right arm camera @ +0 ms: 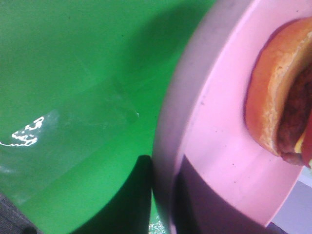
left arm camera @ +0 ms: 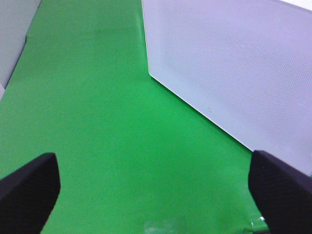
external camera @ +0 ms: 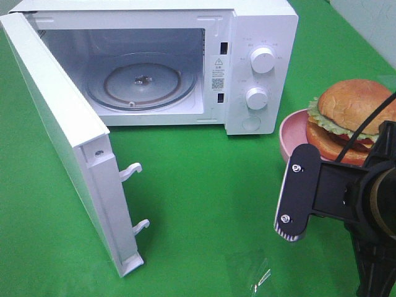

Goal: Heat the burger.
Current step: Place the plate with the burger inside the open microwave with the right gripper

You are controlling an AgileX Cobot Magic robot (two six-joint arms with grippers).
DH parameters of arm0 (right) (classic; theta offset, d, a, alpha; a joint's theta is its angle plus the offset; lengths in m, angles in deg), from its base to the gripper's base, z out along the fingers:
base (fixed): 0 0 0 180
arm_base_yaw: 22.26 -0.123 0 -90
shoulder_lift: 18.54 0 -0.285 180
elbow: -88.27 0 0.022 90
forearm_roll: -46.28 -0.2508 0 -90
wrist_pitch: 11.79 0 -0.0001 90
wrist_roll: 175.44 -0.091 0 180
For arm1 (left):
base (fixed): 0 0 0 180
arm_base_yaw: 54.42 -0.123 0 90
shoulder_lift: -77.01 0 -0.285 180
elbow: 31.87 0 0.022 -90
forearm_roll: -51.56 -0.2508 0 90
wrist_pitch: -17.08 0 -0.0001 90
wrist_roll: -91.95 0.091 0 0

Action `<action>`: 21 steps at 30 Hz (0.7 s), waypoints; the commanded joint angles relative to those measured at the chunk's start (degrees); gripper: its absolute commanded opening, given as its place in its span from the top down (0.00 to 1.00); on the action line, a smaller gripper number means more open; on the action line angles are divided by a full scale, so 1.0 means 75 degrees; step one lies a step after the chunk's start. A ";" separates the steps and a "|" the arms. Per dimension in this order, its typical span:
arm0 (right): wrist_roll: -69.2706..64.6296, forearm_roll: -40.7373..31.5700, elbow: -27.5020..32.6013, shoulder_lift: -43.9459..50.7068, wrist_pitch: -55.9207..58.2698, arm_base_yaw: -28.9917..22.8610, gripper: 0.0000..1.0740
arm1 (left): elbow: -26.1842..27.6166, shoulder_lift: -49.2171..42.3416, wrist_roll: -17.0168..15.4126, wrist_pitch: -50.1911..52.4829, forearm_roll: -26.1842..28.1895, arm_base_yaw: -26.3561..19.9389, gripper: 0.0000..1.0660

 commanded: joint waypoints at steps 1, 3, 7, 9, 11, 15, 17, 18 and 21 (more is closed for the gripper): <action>-0.0252 0.0588 0.0115 0.0076 0.0122 -0.0015 0.94 | -0.0015 -0.0038 -0.0015 -0.0053 0.0023 0.0023 0.08; -0.0306 0.0634 0.0153 0.0076 0.0099 -0.0015 0.94 | -0.0015 -0.0038 -0.0015 -0.0053 0.0023 0.0023 0.08; -0.0367 0.0642 0.0229 0.0076 -0.0069 -0.0015 0.94 | -0.0015 -0.0038 -0.0015 -0.0053 0.0023 0.0023 0.08; -0.0382 0.0665 0.0229 0.0076 -0.0107 -0.0069 0.94 | -0.0015 -0.0038 -0.0015 -0.0053 0.0023 0.0023 0.08; -0.0390 0.0825 0.0229 0.0076 -0.0069 -0.0306 0.94 | -0.0015 -0.0038 -0.0015 -0.0053 0.0023 0.0023 0.08; -0.0443 0.1184 0.0229 0.0076 -0.0069 -0.0840 0.94 | -0.0015 -0.0038 -0.0015 -0.0053 0.0023 0.0023 0.08; -0.0558 0.1413 0.0229 0.0076 -0.0069 -0.1054 0.94 | -0.0015 -0.0038 -0.0015 -0.0053 0.0023 0.0023 0.08; -0.0619 0.1566 0.0229 0.0076 -0.0076 -0.1154 0.94 | -0.0015 -0.0038 -0.0015 -0.0053 0.0023 0.0023 0.08; -0.0619 0.1719 0.0229 0.0076 -0.0099 -0.1169 0.93 | -0.0015 -0.0038 -0.0015 -0.0053 0.0023 0.0023 0.08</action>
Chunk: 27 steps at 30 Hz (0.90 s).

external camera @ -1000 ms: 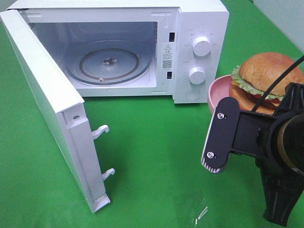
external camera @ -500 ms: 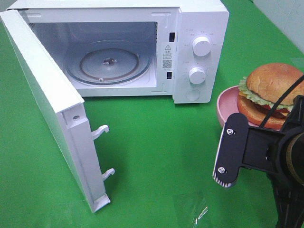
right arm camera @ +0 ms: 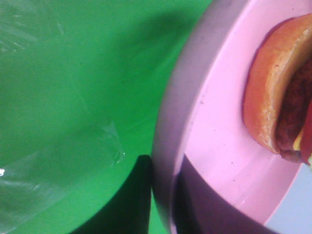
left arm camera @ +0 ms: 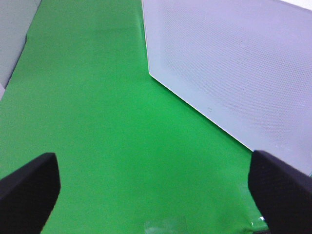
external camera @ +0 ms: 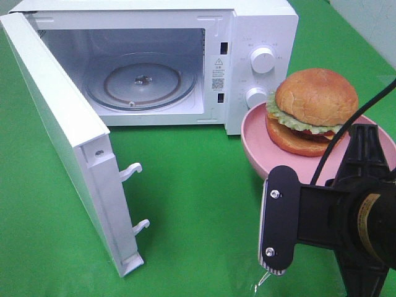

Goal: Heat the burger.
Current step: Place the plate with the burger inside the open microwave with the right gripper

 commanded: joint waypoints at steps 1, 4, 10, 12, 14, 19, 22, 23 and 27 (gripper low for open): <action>-0.0176 0.0672 -0.0015 0.0076 0.0199 -0.0038 0.93 | -0.0015 -0.0038 -0.0015 -0.0053 0.0023 0.0023 0.08; -0.0130 0.0817 -0.0015 0.0076 0.0046 -0.0038 0.93 | -0.0015 -0.0038 -0.0015 -0.0053 0.0023 0.0023 0.08; -0.0130 0.1039 -0.0015 0.0076 -0.0474 -0.0038 0.92 | -0.0015 -0.0038 -0.0015 -0.0053 0.0023 0.0023 0.08; -0.0115 0.1154 -0.0015 0.0076 -0.0688 -0.0038 0.92 | -0.0015 -0.0038 -0.0015 -0.0053 0.0023 0.0023 0.08; -0.0084 0.1261 -0.0015 0.0076 -0.0863 -0.0038 0.92 | -0.0015 -0.0038 -0.0015 -0.0053 0.0023 0.0023 0.08; 0.0290 0.1581 -0.0015 0.0076 -0.1169 -0.0038 0.92 | -0.0015 -0.0038 -0.0015 -0.0053 0.0023 0.0023 0.08; 0.0542 0.1727 -0.0015 0.0076 -0.1238 -0.0038 0.92 | -0.0015 -0.0038 -0.0015 -0.0053 0.0023 0.0023 0.08; 0.0542 0.1727 -0.0015 0.0076 -0.1238 -0.0038 0.92 | -0.0015 -0.0038 -0.0015 -0.0053 0.0023 0.0023 0.08; 0.0642 0.1895 -0.0015 0.0076 -0.1375 -0.0038 0.92 | -0.0015 -0.0038 -0.0015 -0.0053 0.0023 0.0023 0.08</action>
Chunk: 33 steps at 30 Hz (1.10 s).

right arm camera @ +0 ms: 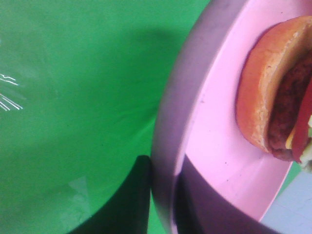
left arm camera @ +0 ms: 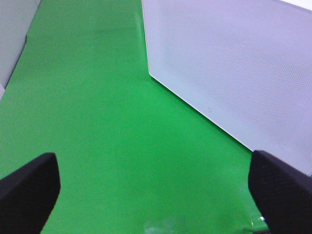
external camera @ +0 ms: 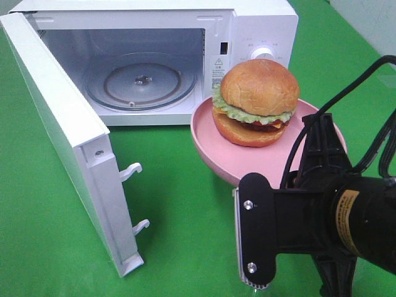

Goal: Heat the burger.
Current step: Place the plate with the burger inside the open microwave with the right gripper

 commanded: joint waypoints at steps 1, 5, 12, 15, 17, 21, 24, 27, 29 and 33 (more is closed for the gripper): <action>0.0191 0.0718 -0.0015 0.0076 -0.0092 -0.0015 0.92 | -0.0015 -0.0038 -0.0015 -0.0053 0.0023 0.0023 0.08; 0.0298 0.0718 -0.0015 0.0076 -0.0382 -0.0008 0.92 | -0.0015 -0.0038 -0.0015 -0.0053 0.0023 0.0023 0.08; 0.1329 0.0695 -0.0015 0.0076 -0.0581 0.0015 0.92 | -0.0015 -0.0038 -0.0015 -0.0053 0.0023 0.0023 0.08; 0.1574 0.0695 -0.0015 0.0076 -0.0596 0.0015 0.93 | -0.0015 -0.0038 -0.0015 -0.0053 0.0023 0.0023 0.08; 0.1772 0.0657 -0.0015 0.0076 -0.0649 0.0038 0.96 | -0.0015 -0.0038 -0.0015 -0.0053 0.0023 0.0023 0.08; 0.2162 0.0267 -0.0015 0.0076 -0.1207 0.0611 1.00 | -0.0015 -0.0038 -0.0015 -0.0053 0.0023 0.0023 0.08; 0.2850 0.0038 -0.0015 0.0076 -0.1833 0.1100 1.00 | -0.0015 -0.0038 -0.0015 -0.0053 0.0023 0.0023 0.08; 0.3690 -0.0206 -0.0015 0.0076 -0.2368 0.1459 1.00 | -0.0015 -0.0038 -0.0015 -0.0053 0.0023 0.0023 0.08; 0.3942 -0.0313 -0.0015 0.0076 -0.2498 0.1551 1.00 | -0.0015 -0.0038 -0.0015 -0.0053 0.0023 0.0023 0.08; 0.4981 -0.0787 -0.0015 0.0076 -0.2926 0.1887 1.00 | -0.0015 -0.0038 -0.0015 -0.0053 0.0023 0.0023 0.08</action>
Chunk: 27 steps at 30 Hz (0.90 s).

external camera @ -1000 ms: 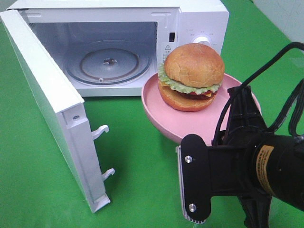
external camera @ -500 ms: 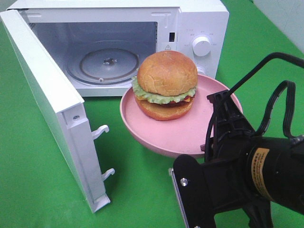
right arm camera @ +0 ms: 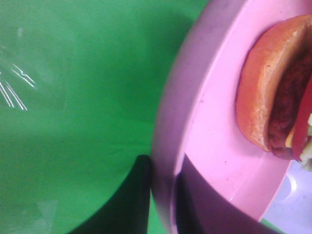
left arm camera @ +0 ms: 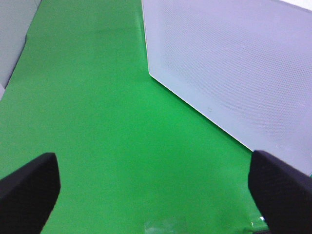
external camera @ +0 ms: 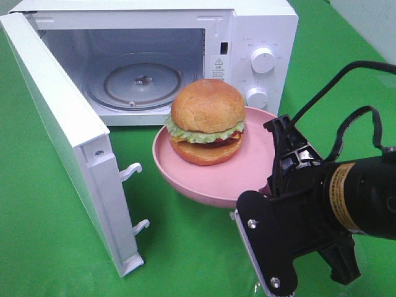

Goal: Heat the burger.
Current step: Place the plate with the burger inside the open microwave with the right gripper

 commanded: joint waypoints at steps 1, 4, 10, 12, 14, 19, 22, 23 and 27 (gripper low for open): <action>0.1322 -0.0214 -0.0031 0.0076 -0.0604 0.0359 1.00 | -0.0015 -0.0038 -0.0015 -0.0053 0.0023 0.0023 0.08; 0.1604 -0.0328 -0.0031 0.0076 -0.0680 0.0435 1.00 | -0.0015 -0.0038 -0.0015 -0.0053 0.0023 0.0023 0.08; 0.2796 -0.1238 -0.0199 0.0076 -0.1161 0.0955 1.00 | -0.0015 -0.0038 -0.0015 -0.0053 0.0023 0.0023 0.08; 0.3102 -0.1390 -0.0313 0.0076 -0.1268 0.1092 1.00 | -0.0015 -0.0038 -0.0015 -0.0053 0.0023 0.0023 0.08; 0.3438 -0.1627 -0.0451 0.0076 -0.1329 0.1238 1.00 | -0.0015 -0.0038 -0.0015 -0.0053 0.0023 0.0023 0.08; 0.4866 -0.2659 -0.0741 0.0076 -0.1528 0.1597 1.00 | -0.0015 -0.0038 -0.0015 -0.0053 0.0023 0.0023 0.08; 0.5424 -0.3079 -0.0741 0.0076 -0.1704 0.1711 1.00 | -0.0015 -0.0038 -0.0015 -0.0053 0.0023 0.0023 0.08; 0.5921 -0.3636 -0.0741 0.0076 -0.1772 0.1757 1.00 | -0.0015 -0.0038 -0.0015 -0.0053 0.0023 0.0023 0.08; 0.7089 -0.4691 -0.0741 0.0076 -0.1917 0.1956 1.00 | -0.0015 -0.0038 -0.0015 -0.0053 0.0023 0.0023 0.08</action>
